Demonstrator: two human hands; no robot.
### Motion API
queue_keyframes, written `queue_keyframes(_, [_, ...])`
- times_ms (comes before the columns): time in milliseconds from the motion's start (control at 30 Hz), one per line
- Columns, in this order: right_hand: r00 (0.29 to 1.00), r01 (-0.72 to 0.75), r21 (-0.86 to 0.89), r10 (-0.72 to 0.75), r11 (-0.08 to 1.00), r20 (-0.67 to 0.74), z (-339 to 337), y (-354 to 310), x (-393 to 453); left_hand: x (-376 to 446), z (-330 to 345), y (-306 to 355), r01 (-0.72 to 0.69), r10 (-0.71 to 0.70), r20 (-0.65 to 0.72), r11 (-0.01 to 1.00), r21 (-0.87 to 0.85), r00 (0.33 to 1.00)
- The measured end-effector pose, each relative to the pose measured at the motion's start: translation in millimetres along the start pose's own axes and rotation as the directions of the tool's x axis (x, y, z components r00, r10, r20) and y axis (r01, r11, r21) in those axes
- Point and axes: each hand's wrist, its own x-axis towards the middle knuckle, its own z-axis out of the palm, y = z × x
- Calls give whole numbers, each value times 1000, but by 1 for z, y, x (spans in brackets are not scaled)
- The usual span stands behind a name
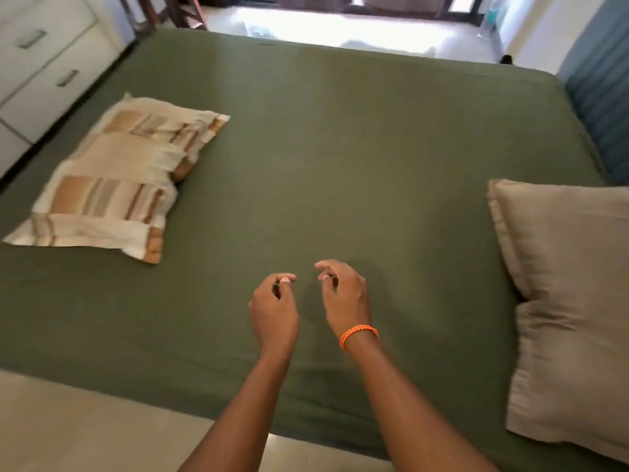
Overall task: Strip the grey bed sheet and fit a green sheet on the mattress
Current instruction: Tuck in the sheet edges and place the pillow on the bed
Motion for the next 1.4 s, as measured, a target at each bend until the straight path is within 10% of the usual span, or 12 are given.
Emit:
queue_keyframes(333, [991,-94,206,71,974,115,185,-142,-18,135,-207,-41,10,-9,28,998,-59,1000])
queue_keyframes(1000, [953,-241,46,228,969,199,358,-178,145,371,-206,-65,186,-179,53,961,-205,982])
queue_keyframes(1400, [929,-329,25,319,944,186,503,-240,252,588,-236,-75,-17,32,-84,984,178,996])
